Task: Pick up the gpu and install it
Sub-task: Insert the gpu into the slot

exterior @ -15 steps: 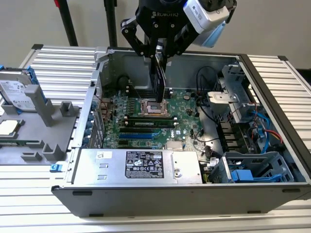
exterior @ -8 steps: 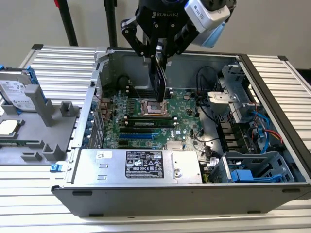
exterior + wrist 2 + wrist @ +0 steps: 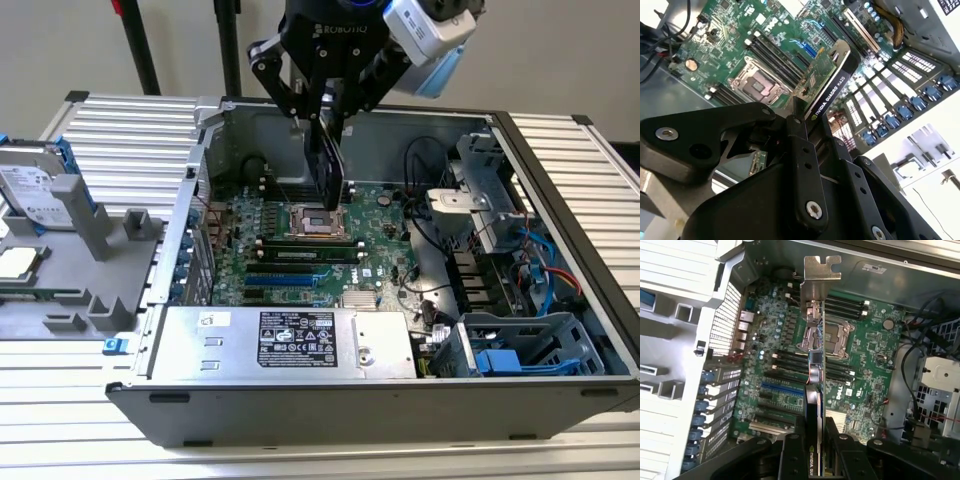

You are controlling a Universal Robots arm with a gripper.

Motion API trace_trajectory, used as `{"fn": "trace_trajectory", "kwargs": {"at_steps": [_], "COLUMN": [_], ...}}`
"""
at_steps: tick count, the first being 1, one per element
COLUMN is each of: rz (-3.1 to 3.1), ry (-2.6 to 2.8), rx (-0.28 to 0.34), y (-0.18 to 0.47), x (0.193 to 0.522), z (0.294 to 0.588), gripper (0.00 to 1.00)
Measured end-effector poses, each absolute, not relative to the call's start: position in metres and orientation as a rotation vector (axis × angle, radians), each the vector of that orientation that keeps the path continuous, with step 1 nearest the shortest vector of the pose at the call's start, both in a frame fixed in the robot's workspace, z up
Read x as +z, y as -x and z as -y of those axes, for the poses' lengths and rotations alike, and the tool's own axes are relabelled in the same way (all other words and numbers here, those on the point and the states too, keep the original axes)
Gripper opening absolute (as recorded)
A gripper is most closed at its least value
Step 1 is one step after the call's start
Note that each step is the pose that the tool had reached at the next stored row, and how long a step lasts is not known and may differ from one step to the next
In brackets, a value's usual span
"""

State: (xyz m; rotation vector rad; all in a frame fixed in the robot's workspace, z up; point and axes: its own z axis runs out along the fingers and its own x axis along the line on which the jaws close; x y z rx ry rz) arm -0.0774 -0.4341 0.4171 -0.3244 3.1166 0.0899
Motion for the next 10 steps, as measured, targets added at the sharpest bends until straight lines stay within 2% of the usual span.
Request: {"fn": "trace_trajectory", "kwargs": {"at_steps": [10], "rz": [-3.099], "ry": [0.486], "rx": [0.091], "y": [0.0774], "x": [0.4171], "z": [0.4341], "gripper": [0.00]}}
